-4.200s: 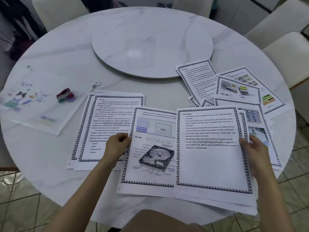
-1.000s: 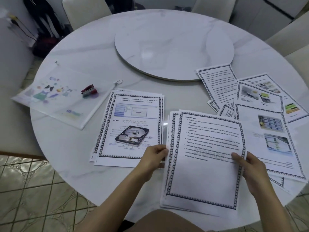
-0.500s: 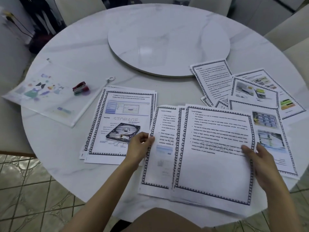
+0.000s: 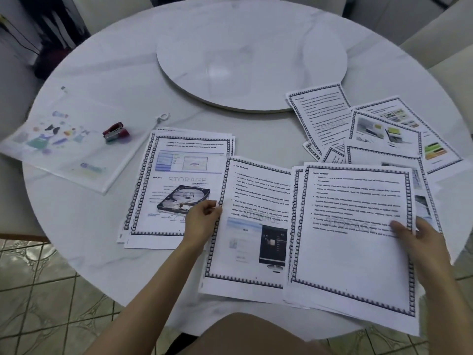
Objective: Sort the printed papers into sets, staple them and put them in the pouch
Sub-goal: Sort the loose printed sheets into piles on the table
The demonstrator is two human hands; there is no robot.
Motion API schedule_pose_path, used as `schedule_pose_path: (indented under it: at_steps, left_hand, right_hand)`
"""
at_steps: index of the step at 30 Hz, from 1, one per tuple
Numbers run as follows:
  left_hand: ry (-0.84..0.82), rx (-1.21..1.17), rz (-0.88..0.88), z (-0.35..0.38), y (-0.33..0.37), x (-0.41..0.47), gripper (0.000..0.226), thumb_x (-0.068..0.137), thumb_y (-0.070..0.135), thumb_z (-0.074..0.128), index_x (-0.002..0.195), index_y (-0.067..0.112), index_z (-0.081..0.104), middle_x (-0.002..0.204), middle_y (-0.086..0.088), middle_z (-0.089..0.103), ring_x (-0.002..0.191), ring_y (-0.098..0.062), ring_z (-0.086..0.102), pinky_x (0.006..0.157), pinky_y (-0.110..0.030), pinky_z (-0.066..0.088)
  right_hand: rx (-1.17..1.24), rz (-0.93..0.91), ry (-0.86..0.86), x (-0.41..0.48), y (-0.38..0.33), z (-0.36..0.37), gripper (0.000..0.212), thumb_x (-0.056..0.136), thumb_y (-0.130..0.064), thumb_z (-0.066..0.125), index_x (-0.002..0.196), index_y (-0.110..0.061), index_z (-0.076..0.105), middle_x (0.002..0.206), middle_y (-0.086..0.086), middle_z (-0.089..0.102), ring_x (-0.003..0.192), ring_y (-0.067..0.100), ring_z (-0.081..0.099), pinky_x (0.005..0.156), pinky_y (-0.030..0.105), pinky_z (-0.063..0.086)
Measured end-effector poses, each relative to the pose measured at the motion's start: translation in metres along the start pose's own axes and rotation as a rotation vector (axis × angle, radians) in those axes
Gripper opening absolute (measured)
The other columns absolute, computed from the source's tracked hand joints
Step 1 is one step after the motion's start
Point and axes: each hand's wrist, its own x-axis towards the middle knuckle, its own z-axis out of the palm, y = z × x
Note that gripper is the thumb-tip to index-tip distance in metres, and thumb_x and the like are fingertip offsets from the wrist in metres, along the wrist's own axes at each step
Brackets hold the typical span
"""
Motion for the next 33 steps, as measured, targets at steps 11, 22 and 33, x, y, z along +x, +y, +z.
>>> schedule_pose_path:
  at_steps: [11, 22, 33]
  left_hand:
    - [-0.013, 0.0, -0.013, -0.005, 0.003, 0.007, 0.008, 0.089, 0.02, 0.059, 0.091, 0.012, 0.061, 0.079, 0.003, 0.06, 0.067, -0.012, 0.052, 0.053, -0.021, 0.039]
    - [-0.205, 0.206, 0.045, 0.017, 0.02, -0.005, 0.039, 0.091, 0.02, 0.057, 0.128, 0.01, 0.051, 0.1, -0.002, 0.062, 0.079, -0.011, 0.055, 0.065, -0.02, 0.049]
    - [-0.497, -0.16, 0.231, 0.028, 0.076, -0.031, 0.027, 0.1, 0.019, 0.037, 0.112, 0.02, 0.061, 0.103, 0.001, 0.068, 0.092, -0.01, 0.065, 0.082, -0.021, 0.053]
  right_hand:
    - [0.036, -0.003, 0.003, -0.013, -0.024, 0.002, 0.013, 0.089, -0.012, 0.06, 0.091, -0.024, 0.065, 0.082, -0.008, 0.066, 0.063, 0.004, 0.063, 0.053, 0.006, 0.049]
    - [0.466, -0.038, -0.036, -0.022, -0.08, 0.0, 0.047, 0.051, -0.039, 0.07, 0.095, -0.023, 0.062, 0.083, -0.016, 0.073, 0.076, 0.002, 0.069, 0.065, 0.018, 0.056]
    - [0.608, 0.016, -0.245, -0.026, -0.092, 0.036, 0.024, 0.092, -0.007, 0.046, 0.099, -0.02, 0.065, 0.089, -0.008, 0.074, 0.082, 0.008, 0.069, 0.07, 0.023, 0.057]
